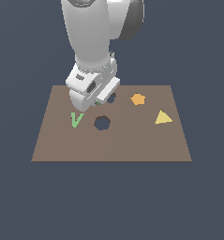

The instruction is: Insert a designated object into the corresponding slot on a board.

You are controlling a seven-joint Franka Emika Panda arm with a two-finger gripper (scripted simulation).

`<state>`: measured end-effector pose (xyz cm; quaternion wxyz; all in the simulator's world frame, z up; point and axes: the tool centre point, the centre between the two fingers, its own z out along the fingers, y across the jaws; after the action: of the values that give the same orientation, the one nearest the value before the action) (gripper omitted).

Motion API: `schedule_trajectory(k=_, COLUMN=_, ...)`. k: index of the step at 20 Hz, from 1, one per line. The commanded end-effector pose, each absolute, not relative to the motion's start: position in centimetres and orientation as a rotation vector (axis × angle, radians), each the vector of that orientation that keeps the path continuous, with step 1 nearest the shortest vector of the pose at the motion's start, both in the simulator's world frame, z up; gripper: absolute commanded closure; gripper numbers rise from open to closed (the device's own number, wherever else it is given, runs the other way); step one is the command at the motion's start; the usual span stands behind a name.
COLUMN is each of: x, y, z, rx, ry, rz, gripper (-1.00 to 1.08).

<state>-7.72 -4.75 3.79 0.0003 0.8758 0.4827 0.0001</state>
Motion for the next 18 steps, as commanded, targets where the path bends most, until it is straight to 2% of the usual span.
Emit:
schedule_trajectory(k=1, x=-8.1, y=-3.4, z=3.9, rx=2.685, ry=1.628, rz=0.0, gripper=1.08)
schedule_trajectory(k=8, x=-9.0, y=-1.4, z=4.0, rx=2.574, ry=1.8, rz=0.0, gripper=1.08)
schedule_trajectory(k=18, x=-9.2, y=-1.1, z=3.4, rx=2.559, ry=1.82, rz=-0.001, gripper=1.08)
